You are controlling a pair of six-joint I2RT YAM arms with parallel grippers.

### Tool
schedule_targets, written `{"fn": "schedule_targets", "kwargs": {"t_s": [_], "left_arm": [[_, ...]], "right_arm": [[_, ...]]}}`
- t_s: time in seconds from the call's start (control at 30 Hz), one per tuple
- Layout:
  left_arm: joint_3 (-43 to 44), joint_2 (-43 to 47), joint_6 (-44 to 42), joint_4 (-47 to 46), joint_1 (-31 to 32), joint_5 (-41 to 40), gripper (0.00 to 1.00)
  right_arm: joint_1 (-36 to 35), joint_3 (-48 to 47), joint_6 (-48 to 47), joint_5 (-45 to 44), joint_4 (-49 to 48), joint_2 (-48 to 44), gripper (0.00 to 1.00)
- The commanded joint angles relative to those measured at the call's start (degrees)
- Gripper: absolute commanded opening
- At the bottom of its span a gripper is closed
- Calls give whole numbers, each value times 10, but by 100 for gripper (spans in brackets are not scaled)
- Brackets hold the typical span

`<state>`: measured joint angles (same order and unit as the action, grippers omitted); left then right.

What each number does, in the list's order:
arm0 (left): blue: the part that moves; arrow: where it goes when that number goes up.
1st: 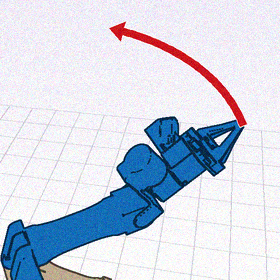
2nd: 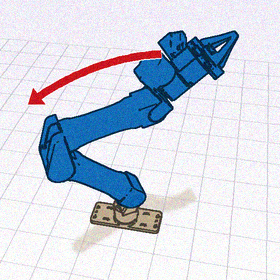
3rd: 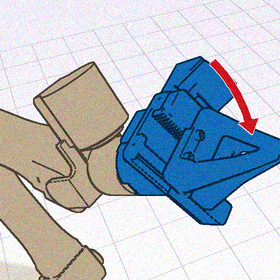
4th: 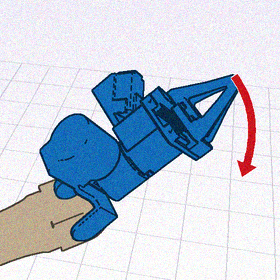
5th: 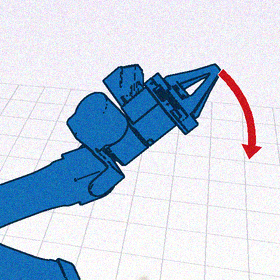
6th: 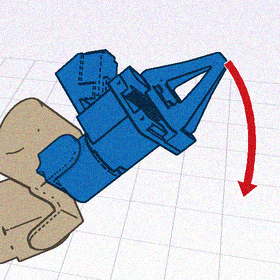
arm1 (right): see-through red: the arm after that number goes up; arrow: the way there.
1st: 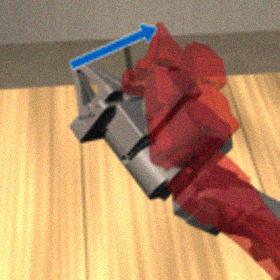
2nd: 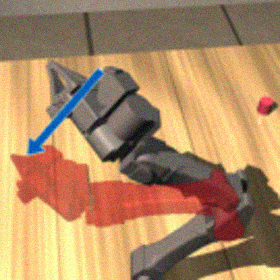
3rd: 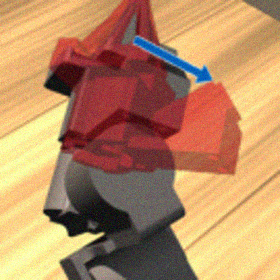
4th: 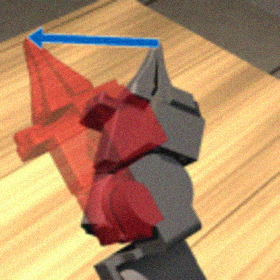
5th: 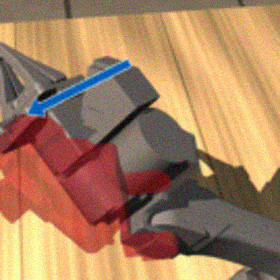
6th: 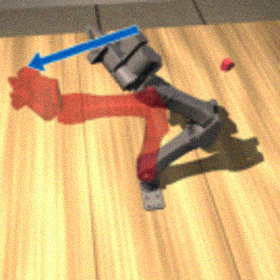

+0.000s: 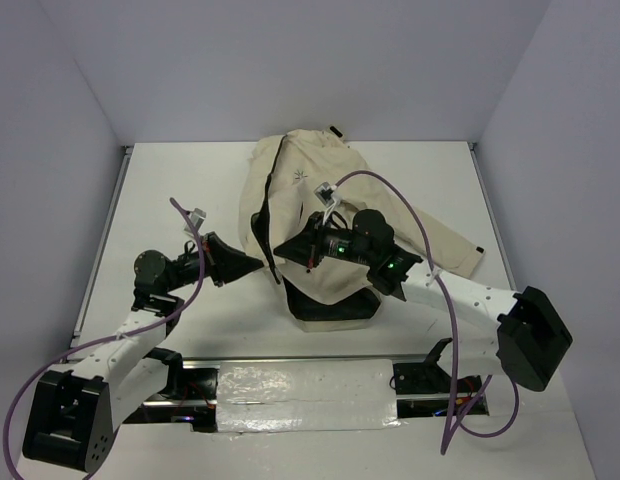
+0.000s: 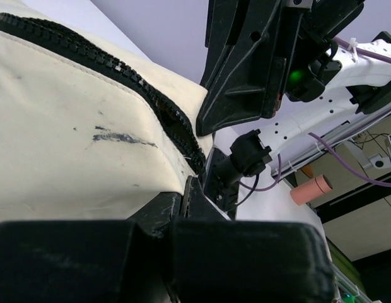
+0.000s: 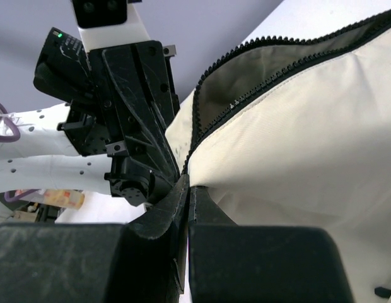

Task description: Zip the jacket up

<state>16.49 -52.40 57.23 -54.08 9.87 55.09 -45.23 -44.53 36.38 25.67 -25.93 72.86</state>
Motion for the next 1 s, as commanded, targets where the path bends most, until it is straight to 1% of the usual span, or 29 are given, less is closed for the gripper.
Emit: {"fn": "schedule_targets", "kwargs": {"t_s": [0.0,0.07,0.13,0.23,0.3,0.33,0.4,0.43,0.5,0.57,0.63,0.77,0.93,0.97], "left_arm": [[6,-4,15,-64,7,30,0],[11,-13,27,-69,7,41,0],[18,-15,24,-46,7,48,0],[35,-16,-4,13,8,56,0],[49,-13,-44,50,10,61,0],[54,-12,-77,102,11,61,0],[69,-13,-107,156,13,60,0],[78,-17,-139,210,14,60,0],[86,-20,-183,260,13,56,0],[95,-24,-207,320,14,56,0],[98,-25,-216,337,13,70,0],[88,-27,-192,308,0,93,0],[86,-31,-191,306,-3,71,0],[85,-31,-188,305,-3,65,2]], "right_arm": [[-6,-6,-1,2,-76,9,0],[-6,-9,-7,0,-85,9,0],[-4,-14,-24,-6,-80,9,0],[-5,-39,-43,-18,-49,15,0],[-4,-58,-33,-33,-33,28,0],[-4,-63,-26,-45,-22,40,0],[-6,-73,0,-55,-20,52,0],[-5,-74,7,-60,-30,61,0],[-6,-79,23,-70,-33,69,0],[-7,-84,27,-88,-26,76,0],[-7,-85,29,-98,-17,82,0],[-6,-56,43,-130,-29,77,0],[-8,-49,58,-122,-46,93,0],[-9,-45,58,-117,-51,96,0]]}}
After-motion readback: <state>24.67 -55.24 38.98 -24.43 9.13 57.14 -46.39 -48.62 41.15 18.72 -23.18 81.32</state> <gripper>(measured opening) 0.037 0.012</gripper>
